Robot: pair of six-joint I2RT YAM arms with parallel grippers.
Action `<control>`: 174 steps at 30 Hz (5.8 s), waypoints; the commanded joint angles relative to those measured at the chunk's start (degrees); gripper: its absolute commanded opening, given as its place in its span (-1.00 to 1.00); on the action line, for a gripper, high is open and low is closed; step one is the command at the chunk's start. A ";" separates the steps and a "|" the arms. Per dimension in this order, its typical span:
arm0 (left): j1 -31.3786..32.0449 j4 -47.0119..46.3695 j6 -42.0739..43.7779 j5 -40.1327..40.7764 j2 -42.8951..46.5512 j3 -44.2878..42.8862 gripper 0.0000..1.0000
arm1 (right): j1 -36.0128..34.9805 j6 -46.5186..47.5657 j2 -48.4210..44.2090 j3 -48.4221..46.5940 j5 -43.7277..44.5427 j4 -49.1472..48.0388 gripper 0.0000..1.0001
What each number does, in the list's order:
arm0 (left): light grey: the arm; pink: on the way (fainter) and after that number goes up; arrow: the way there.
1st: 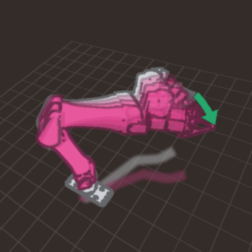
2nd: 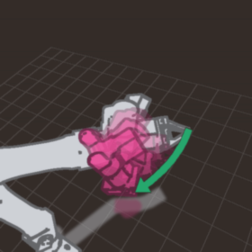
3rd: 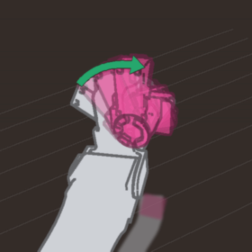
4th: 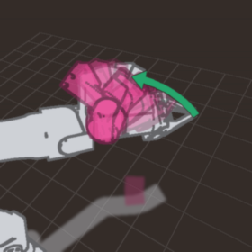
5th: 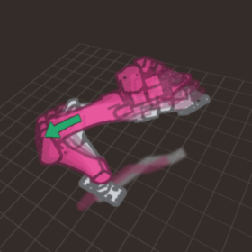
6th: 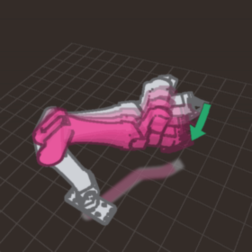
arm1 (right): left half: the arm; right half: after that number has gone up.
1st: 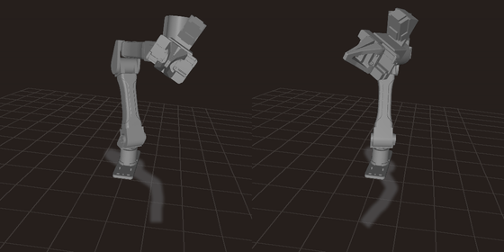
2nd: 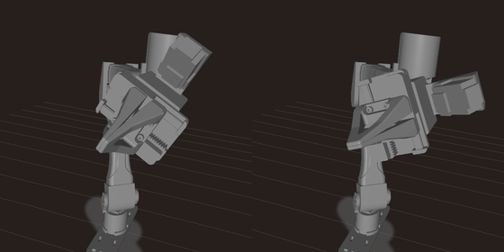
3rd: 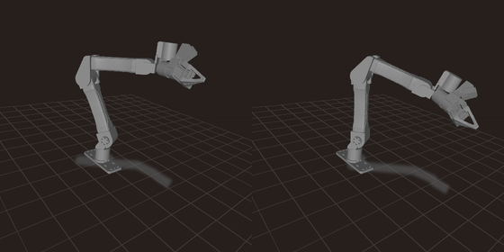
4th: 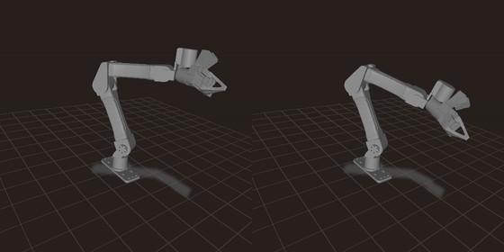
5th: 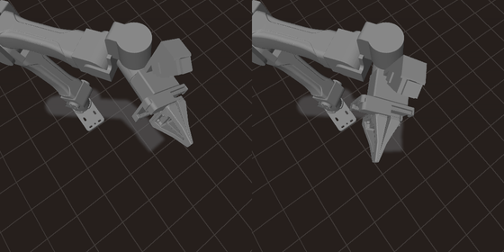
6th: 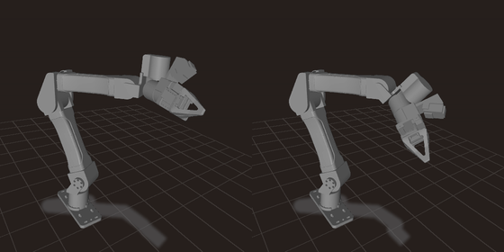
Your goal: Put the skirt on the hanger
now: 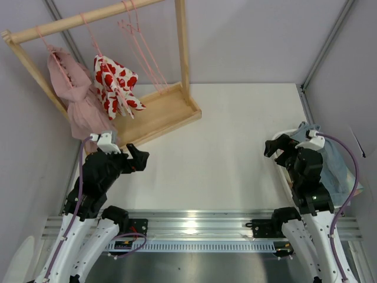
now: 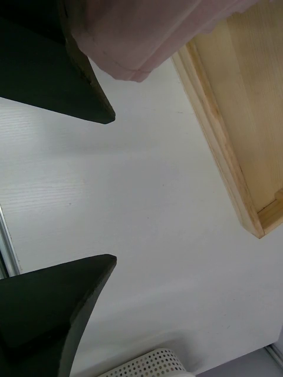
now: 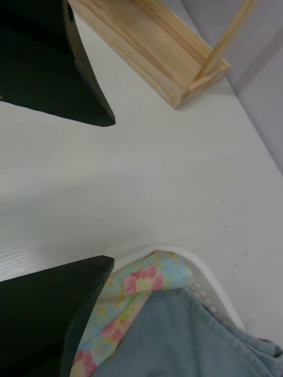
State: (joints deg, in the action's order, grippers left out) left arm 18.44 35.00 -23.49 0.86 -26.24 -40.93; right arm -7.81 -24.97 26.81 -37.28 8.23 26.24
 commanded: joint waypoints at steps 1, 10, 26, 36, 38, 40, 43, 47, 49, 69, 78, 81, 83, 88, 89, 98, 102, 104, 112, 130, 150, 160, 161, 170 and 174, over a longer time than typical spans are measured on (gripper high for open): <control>-0.51 -1.52 0.28 -0.34 0.31 -0.03 0.99 | -0.01 -0.25 2.97 -3.32 4.59 -0.58 0.99; -0.59 -1.78 0.72 -2.62 0.31 0.41 0.99 | 7.71 -0.96 23.80 -17.38 15.94 3.55 0.99; 0.37 -1.52 0.81 -1.57 -1.01 0.23 0.99 | 31.19 -2.72 42.45 -20.56 18.22 2.68 0.99; 0.64 -1.52 0.90 -2.01 -1.45 0.32 0.98 | 31.72 5.10 43.15 -17.32 20.33 -2.84 0.99; 0.64 -1.61 0.90 -2.18 -1.45 0.32 0.99 | 31.72 7.12 42.54 -14.59 20.68 -6.27 0.99; 0.72 -1.60 0.90 -2.18 -1.45 0.32 0.99 | 31.90 7.92 42.63 -12.83 22.52 -8.31 0.99; 1.08 -1.60 0.90 -2.09 -0.83 0.41 0.98 | 31.98 9.85 43.94 -13.87 22.97 -7.78 0.99; 1.51 -1.52 0.90 -1.66 0.13 0.32 0.99 | 31.98 11.96 46.05 -15.19 25.42 -7.34 0.86; 1.87 -1.52 0.90 -1.30 0.31 0.41 0.99 | 31.90 12.40 47.72 -15.19 26.66 -7.08 0.75; 3.80 -1.43 0.99 1.25 1.63 0.32 0.98 | 18.02 16.62 47.39 -21.25 39.49 1.17 -1.00; 4.15 -1.52 0.99 1.77 1.54 0.50 0.98 | 7.38 18.19 33.14 -40.98 36.16 8.47 -1.00; 4.06 -1.52 0.99 1.51 1.02 0.50 0.99 | 0.97 19.69 32.08 -48.04 35.02 8.83 -1.00; 3.63 -1.34 0.99 1.33 0.23 0.41 0.99 | -3.41 21.10 32.08 -53.84 31.86 7.60 -1.00; 2.57 -0.64 0.90 1.60 -1.62 -0.03 0.99 | -10.37 20.50 36.20 -70.08 13.82 8.13 -1.00; 2.48 -0.55 0.81 1.68 -1.80 -0.20 0.99 | -11.16 19.62 37.17 -72.04 10.35 8.47 -1.00; 1.08 -0.46 0.63 2.30 -1.89 -0.03 0.99 | -27.16 11.45 41.40 -61.22 9.33 3.39 -1.00; 0.90 -0.55 0.63 2.21 -2.24 -0.03 0.99 | -28.31 4.08 38.16 -43.66 11.55 -2.14 -1.00; 0.90 -0.55 0.72 2.13 -2.33 -0.03 0.98 | -28.83 0.99 37.27 -36.94 10.59 -5.31 -1.00; 0.46 -0.73 0.90 1.42 -1.80 0.06 0.99 | -42.62 -2.45 42.53 -19.41 1.86 -5.25 -0.14; 8.52 -14.34 -4.90 -10.63 -5.04 3.57 0.99 | -30.97 -6.14 25.14 -12.40 4.44 10.16 0.99; 35.18 -39.12 5.02 19.51 -48.46 -5.48 0.98 | -13.19 -8.07 15.64 -5.00 -6.47 13.31 0.91; 31.84 -56.00 9.77 10.05 -56.02 -2.84 0.56 | -12.75 -12.47 13.36 -1.05 -6.12 14.36 0.95; 31.75 -55.92 10.91 8.90 -56.98 -3.10 0.45 | -12.58 -12.90 12.66 -0.70 -6.21 14.54 0.95; 30.52 -59.44 18.63 -7.18 -57.70 -2.84 -0.18 | -11.70 -15.72 10.81 2.29 -7.53 13.49 0.92; 30.52 -59.61 21.46 -11.67 -58.48 -3.11 -0.72 | -11.52 -18.00 10.37 4.75 -5.60 13.58 0.89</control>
State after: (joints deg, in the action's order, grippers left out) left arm 49.15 -19.97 -6.96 -3.77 -84.38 -43.90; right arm -19.68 -40.47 37.63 -34.04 1.69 40.25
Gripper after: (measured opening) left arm 0.202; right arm 0.950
